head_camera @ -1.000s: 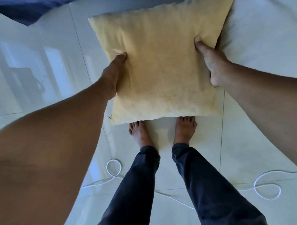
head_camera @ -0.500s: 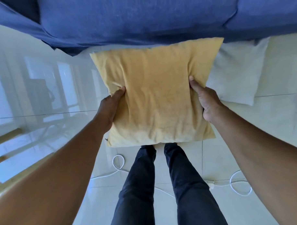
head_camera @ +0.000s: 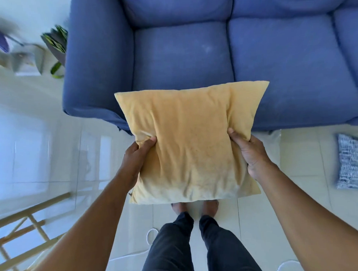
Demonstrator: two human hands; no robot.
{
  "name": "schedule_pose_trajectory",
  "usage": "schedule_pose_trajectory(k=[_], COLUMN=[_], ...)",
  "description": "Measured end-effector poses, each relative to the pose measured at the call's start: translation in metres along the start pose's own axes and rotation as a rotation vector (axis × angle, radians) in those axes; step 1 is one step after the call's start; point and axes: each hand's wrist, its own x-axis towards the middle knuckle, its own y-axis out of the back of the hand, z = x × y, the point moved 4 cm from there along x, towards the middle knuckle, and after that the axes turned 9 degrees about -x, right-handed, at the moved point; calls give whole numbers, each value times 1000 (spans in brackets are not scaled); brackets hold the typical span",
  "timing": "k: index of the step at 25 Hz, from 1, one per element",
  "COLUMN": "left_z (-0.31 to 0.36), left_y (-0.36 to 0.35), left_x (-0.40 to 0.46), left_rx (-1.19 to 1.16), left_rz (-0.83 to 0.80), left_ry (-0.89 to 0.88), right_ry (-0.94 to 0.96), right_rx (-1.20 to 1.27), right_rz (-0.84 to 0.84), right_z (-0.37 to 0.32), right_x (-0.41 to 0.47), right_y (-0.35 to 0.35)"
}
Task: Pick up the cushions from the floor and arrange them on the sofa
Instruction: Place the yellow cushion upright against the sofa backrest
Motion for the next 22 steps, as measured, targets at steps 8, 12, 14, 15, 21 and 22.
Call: schedule_pose_trajectory(k=[8, 12, 14, 15, 21, 22], left_z=[109, 156, 184, 198, 286, 301], left_y=[-15, -11, -13, -15, -23, -25], left_x=[-14, 28, 56, 69, 149, 161], left_rx=[-93, -110, -103, -100, 17, 48], left_rz=[13, -35, -74, -87, -110, -100], left_ry=[-130, -119, -120, -113, -159, -177], right_ry=[152, 171, 159, 157, 180, 184], right_rx=[98, 100, 109, 130, 190, 189], right_rz=[-77, -94, -95, -100, -71, -57], right_z=[-119, -172, -197, -212, -291, -302], right_x=[-5, 30, 55, 65, 123, 134], right_y=[0, -18, -29, -36, -60, -64])
